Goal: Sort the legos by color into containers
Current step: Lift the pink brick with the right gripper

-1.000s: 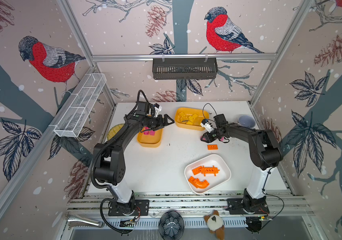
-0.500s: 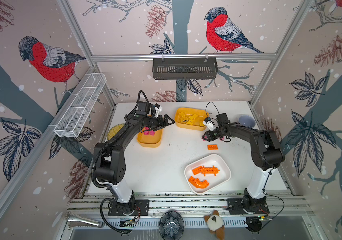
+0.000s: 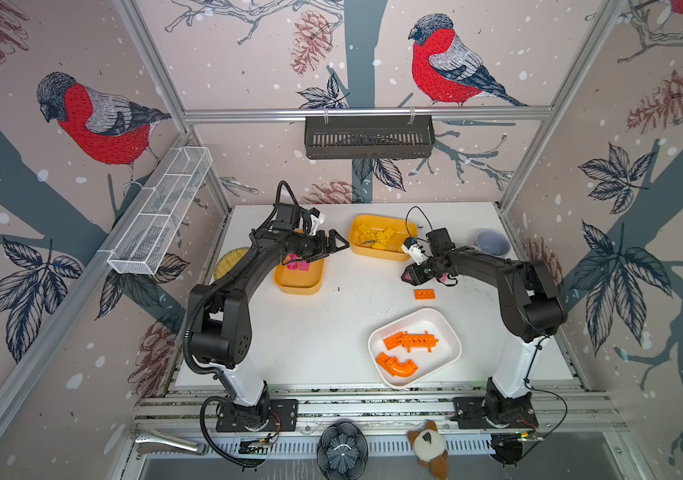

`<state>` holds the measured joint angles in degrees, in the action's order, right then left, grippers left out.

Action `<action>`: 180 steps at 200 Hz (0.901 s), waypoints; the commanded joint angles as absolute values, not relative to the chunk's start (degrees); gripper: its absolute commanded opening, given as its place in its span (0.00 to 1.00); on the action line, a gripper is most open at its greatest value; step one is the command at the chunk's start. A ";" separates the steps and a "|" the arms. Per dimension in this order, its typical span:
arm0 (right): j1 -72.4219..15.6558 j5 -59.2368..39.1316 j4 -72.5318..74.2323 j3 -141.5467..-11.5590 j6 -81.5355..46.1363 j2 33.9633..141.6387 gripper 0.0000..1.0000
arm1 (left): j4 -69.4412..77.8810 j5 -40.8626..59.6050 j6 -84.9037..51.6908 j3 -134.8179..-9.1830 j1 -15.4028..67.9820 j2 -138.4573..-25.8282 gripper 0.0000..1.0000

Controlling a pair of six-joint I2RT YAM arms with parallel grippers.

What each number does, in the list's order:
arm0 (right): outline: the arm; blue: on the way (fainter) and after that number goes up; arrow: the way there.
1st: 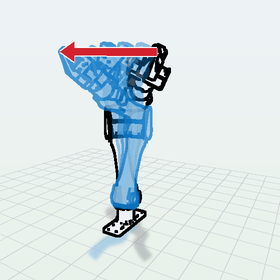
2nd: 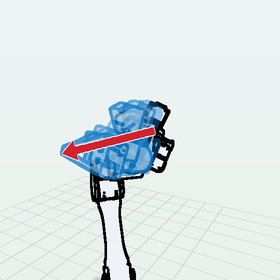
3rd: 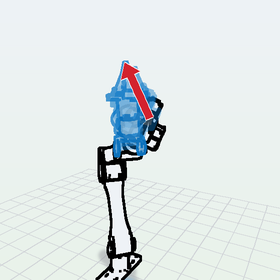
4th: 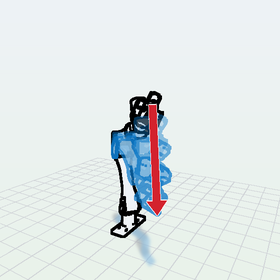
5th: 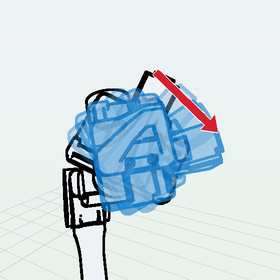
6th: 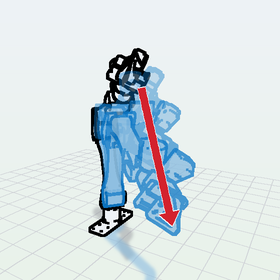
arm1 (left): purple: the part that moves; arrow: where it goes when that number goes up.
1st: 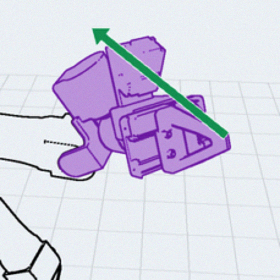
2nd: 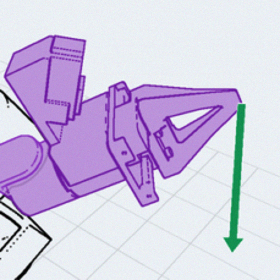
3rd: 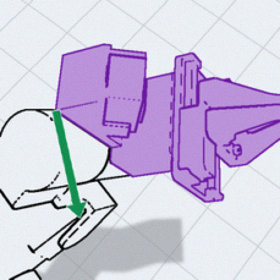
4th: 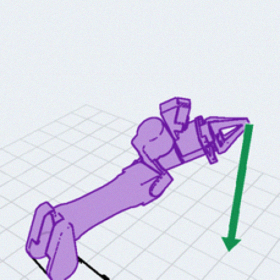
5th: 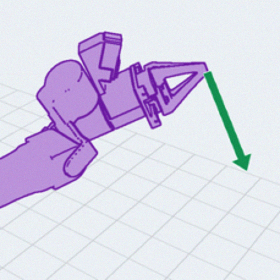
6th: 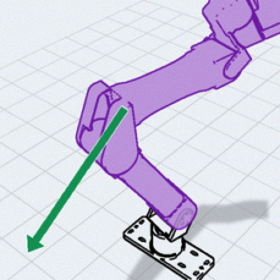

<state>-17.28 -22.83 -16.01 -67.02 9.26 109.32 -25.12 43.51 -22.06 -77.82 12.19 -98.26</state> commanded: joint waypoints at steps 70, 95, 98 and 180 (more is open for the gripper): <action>-19.33 -16.07 -13.74 -67.32 9.61 109.19 0.18 | -26.10 44.03 -20.95 -78.30 12.21 -98.11 0.97; -19.97 -17.19 -15.48 -67.43 9.43 106.15 0.16 | -28.04 42.82 -19.65 -78.88 12.04 -97.41 0.97; -20.10 -17.61 -15.81 -67.49 9.22 105.72 0.16 | -28.49 42.63 -19.36 -79.01 11.93 -97.31 0.97; -36.69 -26.26 -13.33 -81.93 0.15 108.16 0.16 | -37.00 36.90 -14.35 -79.59 4.10 -93.03 0.97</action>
